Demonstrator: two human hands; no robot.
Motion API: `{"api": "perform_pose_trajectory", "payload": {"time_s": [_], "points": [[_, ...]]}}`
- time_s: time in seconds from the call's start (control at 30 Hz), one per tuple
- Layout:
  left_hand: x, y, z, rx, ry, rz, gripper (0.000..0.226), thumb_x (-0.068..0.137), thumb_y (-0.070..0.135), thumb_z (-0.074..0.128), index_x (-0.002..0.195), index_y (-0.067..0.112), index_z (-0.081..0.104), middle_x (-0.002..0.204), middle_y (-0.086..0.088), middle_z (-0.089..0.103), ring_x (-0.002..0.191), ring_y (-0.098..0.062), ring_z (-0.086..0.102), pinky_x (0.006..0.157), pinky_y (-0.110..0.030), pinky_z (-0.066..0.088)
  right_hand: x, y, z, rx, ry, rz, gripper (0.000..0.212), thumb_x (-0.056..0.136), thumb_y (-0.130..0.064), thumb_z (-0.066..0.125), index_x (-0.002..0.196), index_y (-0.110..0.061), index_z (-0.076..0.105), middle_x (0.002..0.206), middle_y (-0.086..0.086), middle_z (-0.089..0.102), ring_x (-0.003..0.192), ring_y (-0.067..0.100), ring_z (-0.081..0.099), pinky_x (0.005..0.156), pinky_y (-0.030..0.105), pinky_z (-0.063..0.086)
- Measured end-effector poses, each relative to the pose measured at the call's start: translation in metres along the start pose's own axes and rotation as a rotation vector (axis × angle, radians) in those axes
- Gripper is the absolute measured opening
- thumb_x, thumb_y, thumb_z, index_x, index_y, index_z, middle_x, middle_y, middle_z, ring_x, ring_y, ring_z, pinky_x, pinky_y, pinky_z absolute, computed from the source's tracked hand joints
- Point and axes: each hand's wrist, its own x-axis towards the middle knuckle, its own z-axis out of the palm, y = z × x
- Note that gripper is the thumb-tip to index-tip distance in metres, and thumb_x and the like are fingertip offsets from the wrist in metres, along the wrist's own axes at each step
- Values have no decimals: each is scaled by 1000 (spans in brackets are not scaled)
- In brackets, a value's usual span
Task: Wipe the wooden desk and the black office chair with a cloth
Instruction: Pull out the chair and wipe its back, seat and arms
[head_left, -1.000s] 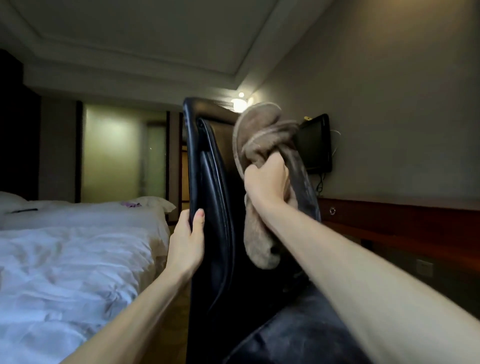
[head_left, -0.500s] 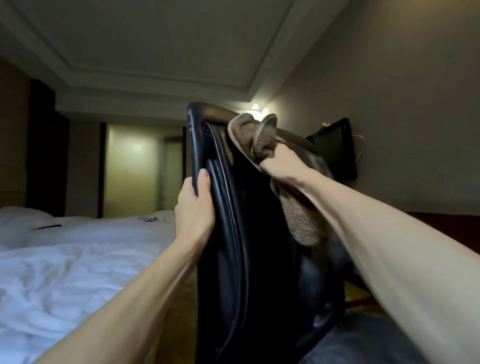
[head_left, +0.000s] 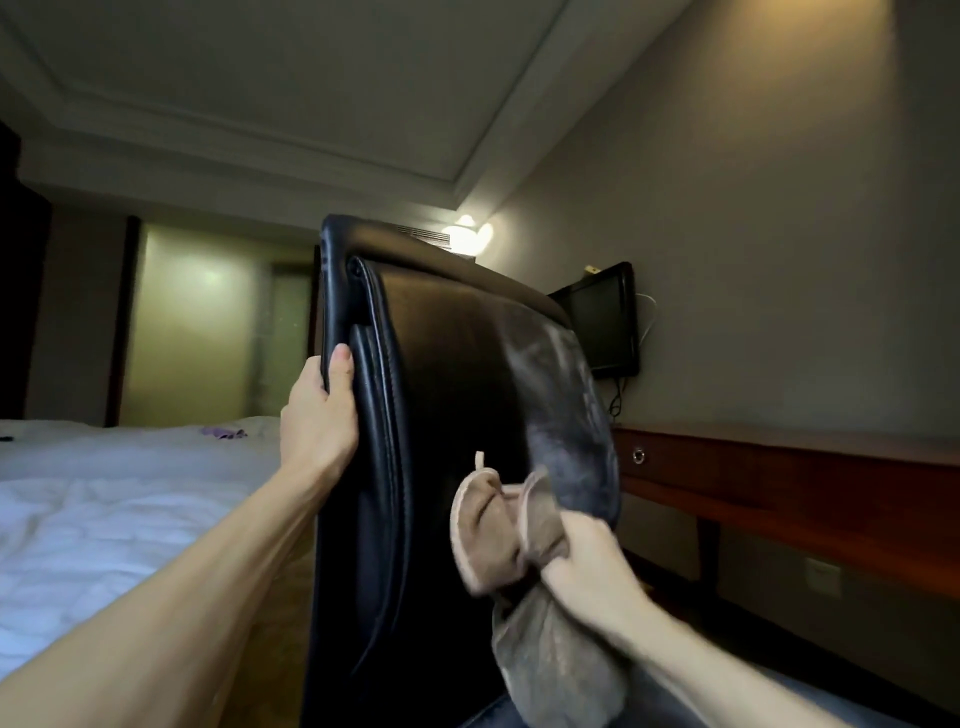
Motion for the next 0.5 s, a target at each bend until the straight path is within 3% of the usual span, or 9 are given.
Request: {"api": "perform_pose_trajectory", "payload": {"time_s": [0.03,0.07,0.17,0.27,0.37,0.5], "points": [[-1,1,-2,8,2,12,55,108,55,31,89,5,46,77,-1,54,69,-13,47,62,-30,33,7,-10,-10,84,114,35,47,74,-9,54,93,-46,77,89,-19,77,100,12,71,83,27,53],[-1,1,-4,22,5,20,55,108,55,31,86,7,44,76,-3,53,69,-13,47,62,-31,33,18,-21,-21,175,232,86,45,78,-6,56,91,-44,78,85,-15,77,98,16,71,80,28,52],[-3,2,-11,66,17,48,52,108,57,32,78,14,39,70,-3,50,66,-16,47,59,-30,32,63,-60,-50,351,552,232,28,87,-4,55,108,-10,73,109,21,72,112,39,63,91,37,47],[-5,1,-13,85,28,64,54,106,59,32,79,13,40,68,-1,49,62,-14,45,58,-32,31,109,-106,-77,405,727,147,41,82,-4,54,118,-13,70,120,20,68,120,39,58,99,32,43],[-6,0,-14,78,37,73,52,106,58,34,79,15,42,66,1,51,61,-8,47,59,-32,32,147,-141,-86,291,686,31,54,77,-8,52,127,-22,66,125,13,69,122,37,58,101,31,44],[-2,-7,-14,60,41,114,49,105,59,35,78,19,46,67,2,57,65,-6,54,61,-28,35,198,-168,-66,116,335,-40,48,86,-14,53,134,-17,58,137,16,61,130,38,53,108,37,42]]}}
